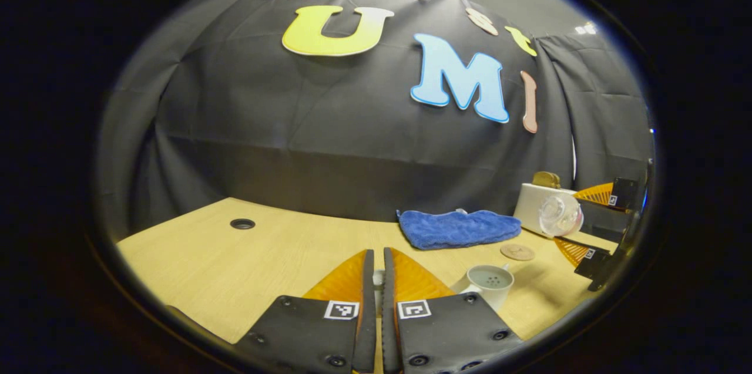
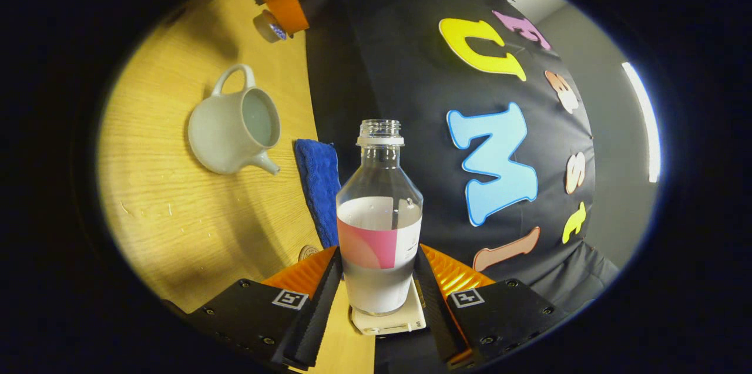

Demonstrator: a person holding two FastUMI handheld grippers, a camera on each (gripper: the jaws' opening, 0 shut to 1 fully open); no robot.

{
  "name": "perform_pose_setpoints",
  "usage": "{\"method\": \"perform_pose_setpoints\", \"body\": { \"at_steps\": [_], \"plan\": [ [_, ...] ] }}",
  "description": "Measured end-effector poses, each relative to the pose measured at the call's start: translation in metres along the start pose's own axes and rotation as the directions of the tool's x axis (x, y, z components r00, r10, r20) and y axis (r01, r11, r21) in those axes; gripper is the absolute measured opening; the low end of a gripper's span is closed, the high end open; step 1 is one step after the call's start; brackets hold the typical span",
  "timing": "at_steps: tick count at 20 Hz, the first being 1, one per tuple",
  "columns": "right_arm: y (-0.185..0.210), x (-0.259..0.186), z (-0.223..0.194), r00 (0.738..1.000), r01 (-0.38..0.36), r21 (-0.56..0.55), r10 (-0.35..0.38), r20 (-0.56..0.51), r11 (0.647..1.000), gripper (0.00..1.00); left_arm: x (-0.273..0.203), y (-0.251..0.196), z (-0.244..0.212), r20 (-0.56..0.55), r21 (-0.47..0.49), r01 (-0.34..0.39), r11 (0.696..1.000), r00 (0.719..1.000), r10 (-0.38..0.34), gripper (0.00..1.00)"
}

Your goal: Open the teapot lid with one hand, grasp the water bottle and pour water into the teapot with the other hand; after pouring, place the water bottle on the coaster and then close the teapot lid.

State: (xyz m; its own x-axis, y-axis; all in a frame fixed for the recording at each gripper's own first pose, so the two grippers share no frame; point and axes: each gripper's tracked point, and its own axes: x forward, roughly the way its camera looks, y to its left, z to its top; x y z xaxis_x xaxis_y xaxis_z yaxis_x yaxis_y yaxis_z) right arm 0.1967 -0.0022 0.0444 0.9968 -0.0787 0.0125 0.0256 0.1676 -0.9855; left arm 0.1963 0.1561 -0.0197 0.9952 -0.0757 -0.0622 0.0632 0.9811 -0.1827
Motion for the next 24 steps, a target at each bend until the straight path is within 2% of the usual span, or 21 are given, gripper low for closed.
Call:
{"method": "perform_pose_setpoints", "body": {
  "at_steps": [7,9,10,11,15,19,20,24],
  "plan": [
    [0.0,0.0,0.017,0.998,0.009,-0.234,0.005,0.057,0.972,0.72,0.0,0.001,0.001,0.005,-0.015,0.001,1.0,1.0,-0.001,0.12],
    [-0.004,0.003,0.02,0.998,0.017,-0.293,0.003,0.068,0.956,0.7,0.0,0.003,0.001,0.005,-0.023,0.002,1.0,1.0,-0.001,0.1],
    [-0.004,0.004,0.021,0.998,0.014,-0.315,0.008,0.068,0.949,0.73,0.0,0.003,0.0,0.006,-0.025,0.002,1.0,1.0,-0.002,0.1],
    [-0.004,0.006,0.02,0.998,0.009,-0.336,0.015,0.067,0.942,0.72,0.0,0.002,0.001,0.005,-0.027,0.002,1.0,1.0,-0.002,0.12],
    [-0.004,0.009,0.019,0.997,0.015,-0.444,0.017,0.069,0.896,0.72,0.0,0.002,0.0,0.003,-0.025,0.003,1.0,1.0,-0.003,0.1],
    [-0.008,0.014,0.02,0.998,0.023,-0.477,0.011,0.07,0.879,0.72,0.001,0.002,0.001,0.005,-0.028,0.004,1.0,1.0,-0.004,0.12],
    [-0.01,0.015,0.022,0.997,0.034,-0.491,0.005,0.078,0.87,0.72,0.001,0.003,0.0,0.006,-0.029,0.003,1.0,1.0,-0.003,0.1],
    [-0.015,0.016,0.028,0.995,0.063,-0.553,-0.006,0.105,0.831,0.72,0.0,0.003,0.001,0.005,-0.032,0.006,0.999,1.0,-0.005,0.12]
  ]
}}
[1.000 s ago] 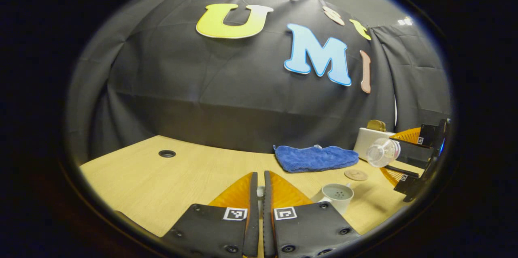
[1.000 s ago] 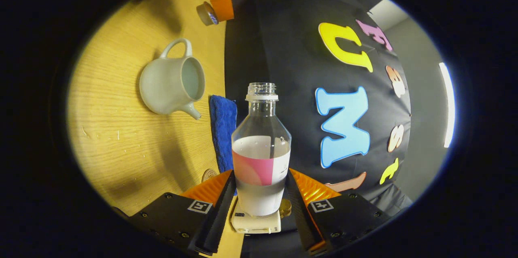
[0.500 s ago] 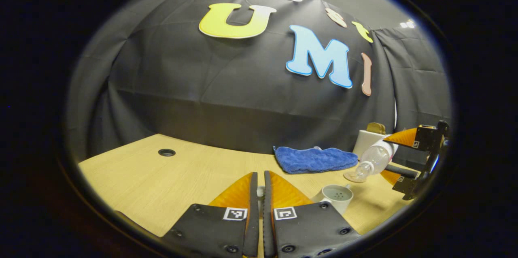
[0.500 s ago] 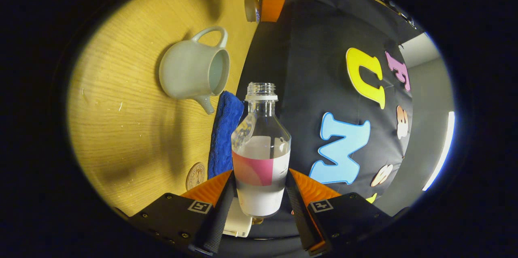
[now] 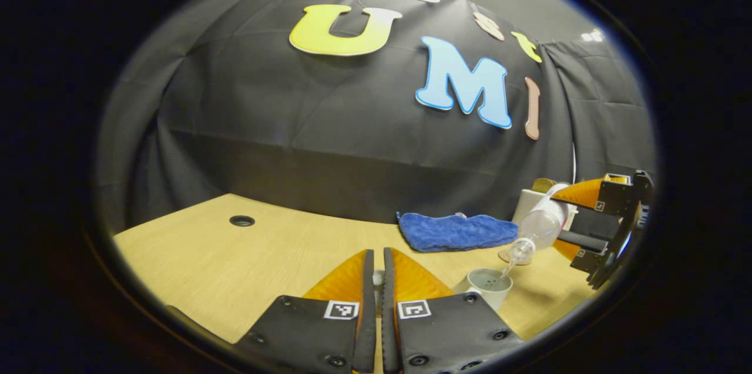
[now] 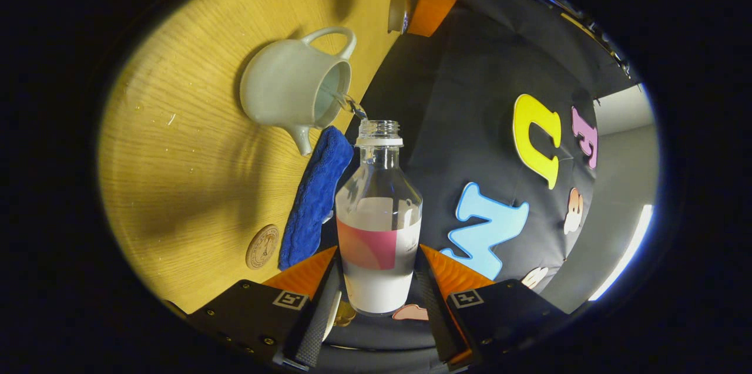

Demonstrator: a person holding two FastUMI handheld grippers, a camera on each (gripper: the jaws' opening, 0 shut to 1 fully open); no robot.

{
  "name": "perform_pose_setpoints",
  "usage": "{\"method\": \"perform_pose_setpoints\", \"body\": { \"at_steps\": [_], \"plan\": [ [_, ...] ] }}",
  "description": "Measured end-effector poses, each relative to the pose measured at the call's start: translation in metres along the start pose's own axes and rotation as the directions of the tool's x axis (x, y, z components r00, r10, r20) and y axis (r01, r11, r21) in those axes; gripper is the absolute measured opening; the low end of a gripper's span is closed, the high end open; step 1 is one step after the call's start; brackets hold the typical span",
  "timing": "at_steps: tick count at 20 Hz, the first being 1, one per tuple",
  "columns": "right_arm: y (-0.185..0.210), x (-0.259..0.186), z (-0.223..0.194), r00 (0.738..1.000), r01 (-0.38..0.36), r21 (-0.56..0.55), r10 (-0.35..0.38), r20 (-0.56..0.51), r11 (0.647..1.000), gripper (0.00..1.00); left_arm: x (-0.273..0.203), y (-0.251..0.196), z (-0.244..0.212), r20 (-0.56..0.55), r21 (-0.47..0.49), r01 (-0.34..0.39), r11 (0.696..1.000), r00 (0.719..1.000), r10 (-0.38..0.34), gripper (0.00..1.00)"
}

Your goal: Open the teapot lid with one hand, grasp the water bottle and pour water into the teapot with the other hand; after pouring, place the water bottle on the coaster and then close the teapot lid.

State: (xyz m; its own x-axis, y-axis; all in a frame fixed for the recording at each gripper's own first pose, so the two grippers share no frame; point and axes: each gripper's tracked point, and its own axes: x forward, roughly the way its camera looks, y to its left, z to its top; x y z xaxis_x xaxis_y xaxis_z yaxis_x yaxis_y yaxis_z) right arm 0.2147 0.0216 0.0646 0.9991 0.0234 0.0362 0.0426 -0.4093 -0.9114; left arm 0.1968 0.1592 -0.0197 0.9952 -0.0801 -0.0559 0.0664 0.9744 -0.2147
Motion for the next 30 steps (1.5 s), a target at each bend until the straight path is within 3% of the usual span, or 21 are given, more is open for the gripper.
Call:
{"method": "perform_pose_setpoints", "body": {
  "at_steps": [11,23,30],
  "plan": [
    [-0.023,0.003,0.003,0.997,0.063,-0.17,-0.057,0.043,0.983,0.72,0.0,0.001,0.0,0.001,-0.011,0.004,1.0,1.0,-0.004,0.12],
    [-0.045,0.005,0.02,0.994,0.088,-0.327,-0.061,0.092,0.941,0.72,0.0,0.001,0.001,-0.001,-0.019,0.003,1.0,1.0,-0.003,0.12],
    [-0.046,0.005,0.023,0.992,0.098,-0.354,-0.064,0.106,0.93,0.72,0.0,0.001,0.0,0.0,-0.02,0.004,1.0,1.0,-0.004,0.12]
  ]
}}
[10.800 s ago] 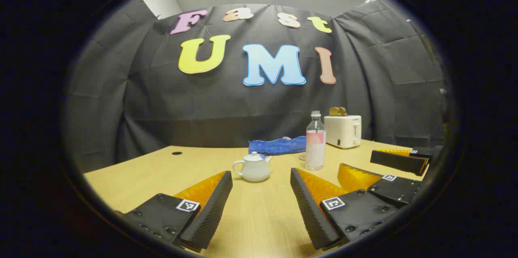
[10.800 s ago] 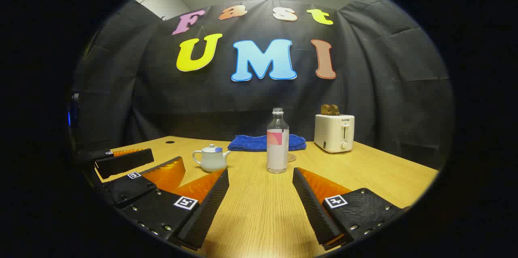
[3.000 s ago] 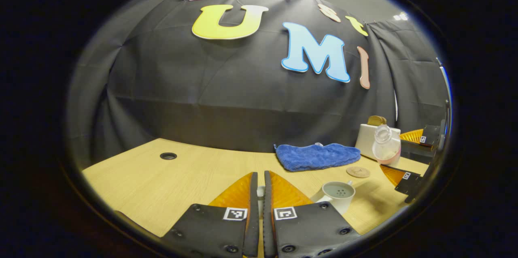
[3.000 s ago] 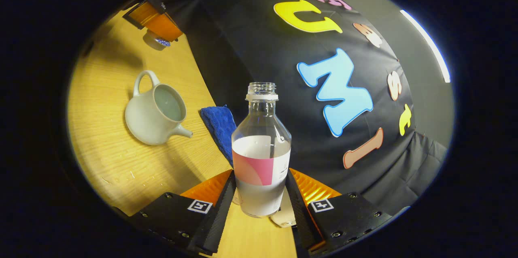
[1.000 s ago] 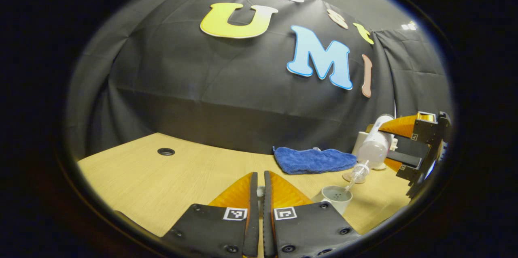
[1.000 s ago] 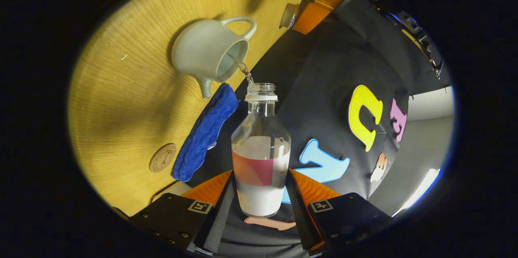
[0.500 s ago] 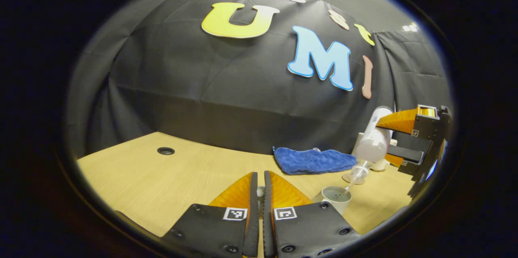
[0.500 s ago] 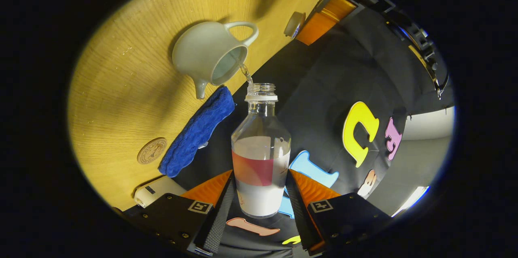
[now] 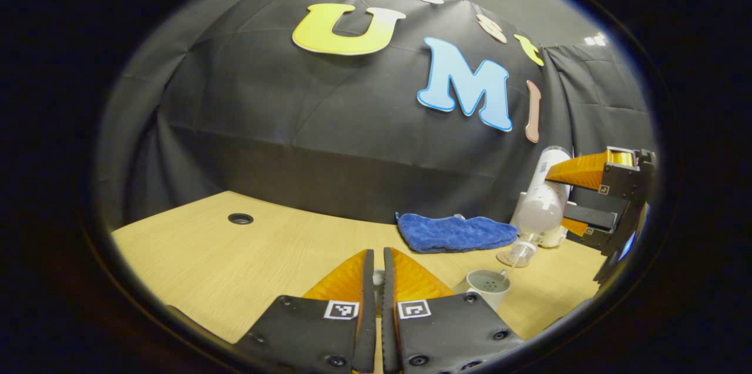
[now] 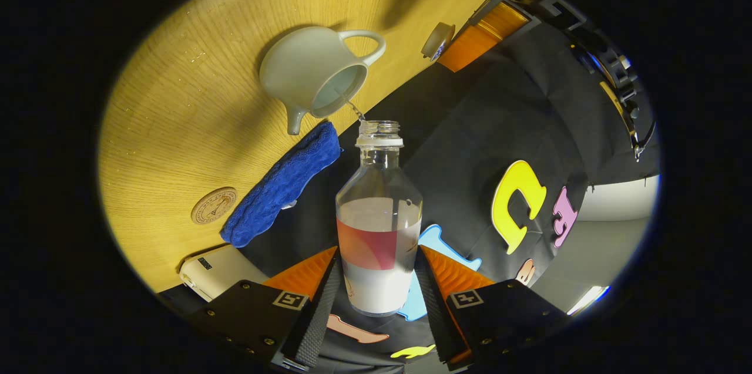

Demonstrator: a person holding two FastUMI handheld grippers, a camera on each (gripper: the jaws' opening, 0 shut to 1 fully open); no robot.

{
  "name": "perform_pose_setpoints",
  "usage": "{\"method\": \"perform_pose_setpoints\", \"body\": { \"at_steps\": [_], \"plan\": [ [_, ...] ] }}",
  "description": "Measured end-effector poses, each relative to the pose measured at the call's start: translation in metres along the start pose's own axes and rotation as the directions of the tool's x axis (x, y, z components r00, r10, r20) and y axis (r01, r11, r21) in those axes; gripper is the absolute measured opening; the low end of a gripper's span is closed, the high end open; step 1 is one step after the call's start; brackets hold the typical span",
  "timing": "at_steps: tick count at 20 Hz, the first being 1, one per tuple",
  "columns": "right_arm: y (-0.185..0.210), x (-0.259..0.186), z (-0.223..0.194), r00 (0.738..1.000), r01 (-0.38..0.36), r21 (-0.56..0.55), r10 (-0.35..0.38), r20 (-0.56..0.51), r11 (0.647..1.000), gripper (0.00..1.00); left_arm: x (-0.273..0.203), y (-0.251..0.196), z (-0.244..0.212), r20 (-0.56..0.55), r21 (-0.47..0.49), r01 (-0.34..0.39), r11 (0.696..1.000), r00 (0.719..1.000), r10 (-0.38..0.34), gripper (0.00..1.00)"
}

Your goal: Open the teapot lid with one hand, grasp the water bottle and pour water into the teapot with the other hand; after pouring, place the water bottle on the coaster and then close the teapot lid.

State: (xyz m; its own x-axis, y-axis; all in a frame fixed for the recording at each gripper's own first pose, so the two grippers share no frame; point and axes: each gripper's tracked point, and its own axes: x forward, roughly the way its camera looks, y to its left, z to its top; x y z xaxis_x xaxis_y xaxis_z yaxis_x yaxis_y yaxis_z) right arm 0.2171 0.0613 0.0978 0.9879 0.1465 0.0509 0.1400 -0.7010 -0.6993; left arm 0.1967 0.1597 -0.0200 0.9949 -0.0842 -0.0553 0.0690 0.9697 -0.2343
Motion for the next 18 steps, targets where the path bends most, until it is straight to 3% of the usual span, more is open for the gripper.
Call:
{"method": "perform_pose_setpoints", "body": {
  "at_steps": [4,8,13,16,18],
  "plan": [
    [0.015,-0.002,0.002,1.0,-0.025,0.074,0.025,0.007,0.997,0.73,0.0,0.0,0.0,0.001,-0.002,0.001,1.0,1.0,-0.001,0.12],
    [0.03,-0.003,0.01,0.998,-0.07,0.262,0.069,0.01,0.963,0.72,0.0,0.0,0.001,0.003,-0.005,0.002,1.0,1.0,-0.002,0.12],
    [0.046,-0.004,0.02,0.995,-0.094,0.54,0.09,0.035,0.837,0.73,-0.001,0.001,0.004,0.01,-0.014,0.001,1.0,1.0,-0.001,0.12],
    [0.056,-0.003,0.028,0.993,-0.117,0.684,0.103,0.062,0.72,0.73,-0.001,0.001,0.003,0.009,-0.013,0.0,1.0,1.0,0.0,0.12],
    [0.06,-0.002,0.029,0.993,-0.118,0.741,0.1,0.068,0.661,0.73,-0.001,0.001,0.002,0.008,-0.013,-0.001,1.0,1.0,0.001,0.12]
  ]
}}
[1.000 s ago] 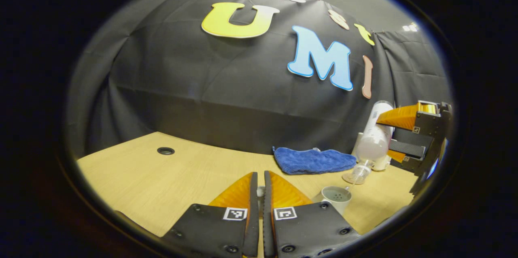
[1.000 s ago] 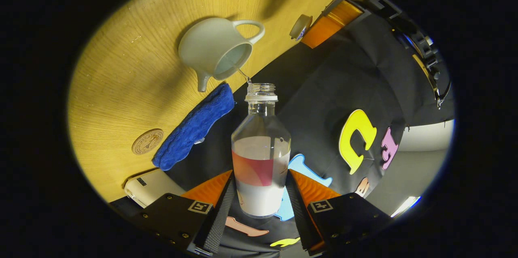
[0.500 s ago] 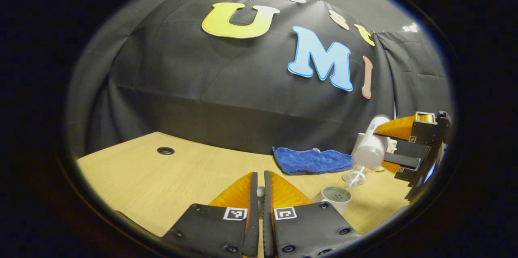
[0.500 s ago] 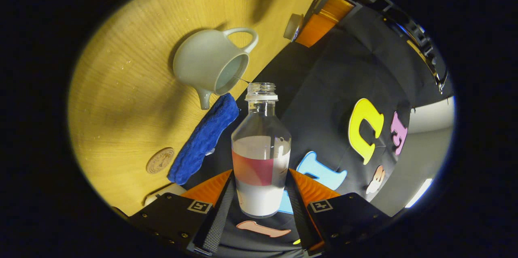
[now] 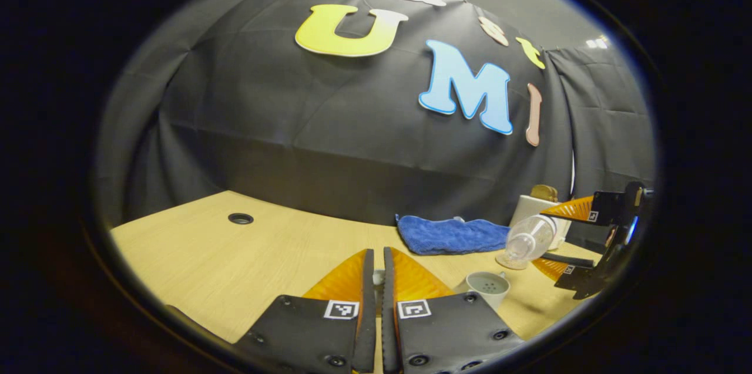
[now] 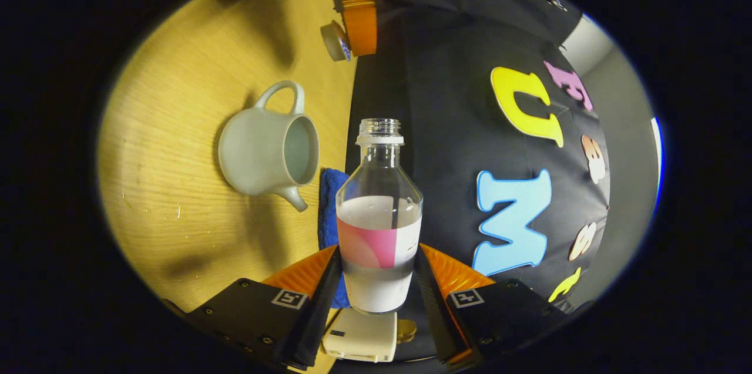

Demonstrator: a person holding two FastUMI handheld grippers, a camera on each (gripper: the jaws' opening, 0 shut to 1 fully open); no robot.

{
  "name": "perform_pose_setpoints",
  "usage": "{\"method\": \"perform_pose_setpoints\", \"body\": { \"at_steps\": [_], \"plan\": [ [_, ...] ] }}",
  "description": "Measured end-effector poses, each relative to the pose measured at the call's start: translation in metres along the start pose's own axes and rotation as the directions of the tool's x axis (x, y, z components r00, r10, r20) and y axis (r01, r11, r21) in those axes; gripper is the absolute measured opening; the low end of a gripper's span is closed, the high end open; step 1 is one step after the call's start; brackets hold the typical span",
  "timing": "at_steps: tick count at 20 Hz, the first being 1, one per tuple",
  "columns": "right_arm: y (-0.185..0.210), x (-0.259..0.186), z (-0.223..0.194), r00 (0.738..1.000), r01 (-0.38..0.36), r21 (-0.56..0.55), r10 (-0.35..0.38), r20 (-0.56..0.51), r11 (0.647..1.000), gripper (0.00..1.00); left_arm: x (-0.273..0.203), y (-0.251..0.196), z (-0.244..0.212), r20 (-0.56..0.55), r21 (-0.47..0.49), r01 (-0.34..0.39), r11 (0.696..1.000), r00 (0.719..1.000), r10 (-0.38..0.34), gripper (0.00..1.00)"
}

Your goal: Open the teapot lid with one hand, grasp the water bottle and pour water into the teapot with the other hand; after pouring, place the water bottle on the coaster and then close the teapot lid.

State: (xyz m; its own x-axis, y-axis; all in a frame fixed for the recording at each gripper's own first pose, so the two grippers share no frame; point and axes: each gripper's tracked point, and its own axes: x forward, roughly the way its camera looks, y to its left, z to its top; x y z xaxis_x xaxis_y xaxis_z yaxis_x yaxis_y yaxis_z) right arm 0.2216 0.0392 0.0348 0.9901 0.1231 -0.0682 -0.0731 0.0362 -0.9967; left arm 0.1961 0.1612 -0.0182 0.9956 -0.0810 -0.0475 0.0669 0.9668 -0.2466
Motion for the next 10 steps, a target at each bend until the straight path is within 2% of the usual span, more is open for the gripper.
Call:
{"method": "perform_pose_setpoints", "body": {
  "at_steps": [3,5,10],
  "plan": [
    [0.007,-0.001,-0.01,1.0,-0.019,0.124,0.019,-0.001,0.992,0.73,-0.001,0.0,0.0,0.004,0.002,0.001,1.0,1.0,-0.001,0.12],
    [0.01,-0.002,-0.017,1.0,-0.026,0.223,0.027,-0.004,0.974,0.73,-0.001,0.0,0.0,0.005,0.011,0.0,1.0,1.0,0.0,0.12],
    [0.006,-0.002,-0.043,0.999,-0.014,0.474,0.028,-0.022,0.88,0.73,-0.001,-0.001,0.0,0.007,0.036,0.002,0.999,1.0,-0.002,0.12]
  ]
}}
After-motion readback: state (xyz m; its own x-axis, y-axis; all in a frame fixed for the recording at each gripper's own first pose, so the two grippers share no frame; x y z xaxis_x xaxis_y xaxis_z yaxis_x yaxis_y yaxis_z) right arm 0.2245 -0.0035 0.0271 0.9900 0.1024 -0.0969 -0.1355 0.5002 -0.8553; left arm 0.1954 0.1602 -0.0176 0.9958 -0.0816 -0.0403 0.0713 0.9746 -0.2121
